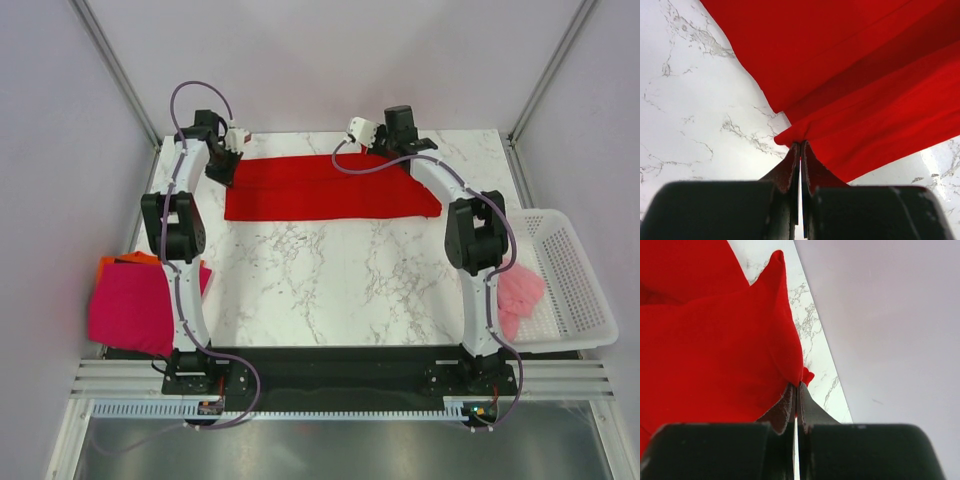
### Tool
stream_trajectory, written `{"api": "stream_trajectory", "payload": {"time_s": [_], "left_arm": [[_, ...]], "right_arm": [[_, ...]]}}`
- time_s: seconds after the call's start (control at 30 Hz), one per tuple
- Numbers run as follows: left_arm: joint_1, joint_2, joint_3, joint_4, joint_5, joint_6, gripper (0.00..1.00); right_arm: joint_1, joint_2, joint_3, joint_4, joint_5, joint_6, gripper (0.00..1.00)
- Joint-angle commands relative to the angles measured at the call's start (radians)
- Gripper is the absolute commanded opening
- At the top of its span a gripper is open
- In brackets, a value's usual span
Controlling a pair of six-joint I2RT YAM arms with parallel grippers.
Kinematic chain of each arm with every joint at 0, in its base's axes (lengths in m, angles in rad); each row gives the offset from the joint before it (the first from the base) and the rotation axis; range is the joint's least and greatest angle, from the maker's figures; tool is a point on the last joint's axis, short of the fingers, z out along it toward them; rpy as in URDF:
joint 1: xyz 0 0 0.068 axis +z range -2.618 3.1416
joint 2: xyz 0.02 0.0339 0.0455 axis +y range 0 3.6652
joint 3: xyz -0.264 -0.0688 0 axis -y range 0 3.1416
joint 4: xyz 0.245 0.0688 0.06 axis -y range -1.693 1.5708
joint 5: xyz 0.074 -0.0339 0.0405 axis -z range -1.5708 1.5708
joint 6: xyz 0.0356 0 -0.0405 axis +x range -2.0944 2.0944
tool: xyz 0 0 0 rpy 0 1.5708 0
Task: Fold and stack the t-shirts
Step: Fold the tshirt
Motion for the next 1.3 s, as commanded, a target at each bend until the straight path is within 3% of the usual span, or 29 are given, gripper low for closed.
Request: {"api": "stream_trajectory", "payload": {"time_s": [0.0, 0.2, 0.27, 0.37, 0.47, 0.63, 0.77, 0.97, 1.27], "left_arm": [[0.001, 0.022, 0.044, -0.011, -0.021, -0.023, 0.02], [0.003, 0.038, 0.053, -0.006, -0.038, -0.039, 0.03], [0.003, 0.038, 0.067, 0.008, -0.055, -0.052, 0.16], [0.003, -0.008, 0.067, 0.047, -0.119, -0.097, 0.24], [0.001, -0.067, 0.035, 0.103, -0.162, -0.112, 0.30], [-0.038, -0.119, -0.017, 0.107, -0.061, -0.057, 0.33], [-0.081, -0.094, -0.118, 0.101, -0.035, 0.009, 0.26], [-0.089, -0.061, -0.175, 0.103, 0.020, -0.052, 0.18], [-0.088, -0.028, -0.197, 0.103, 0.011, -0.089, 0.17]], "right_arm": [[-0.008, 0.042, 0.076, 0.030, 0.003, -0.026, 0.00], [-0.008, 0.100, 0.138, 0.030, 0.010, -0.028, 0.00], [-0.006, 0.120, 0.141, 0.058, 0.039, -0.014, 0.00], [0.001, 0.126, 0.156, 0.188, 0.130, 0.052, 0.33], [0.008, 0.094, 0.190, 0.283, 0.193, 0.153, 0.47], [0.008, -0.010, 0.049, 0.239, 0.186, 0.216, 0.50], [0.003, -0.012, 0.006, 0.069, 0.108, 0.299, 0.46], [-0.017, 0.077, 0.093, -0.106, -0.026, 0.420, 0.34], [-0.017, 0.211, 0.247, -0.140, -0.024, 0.430, 0.42]]}}
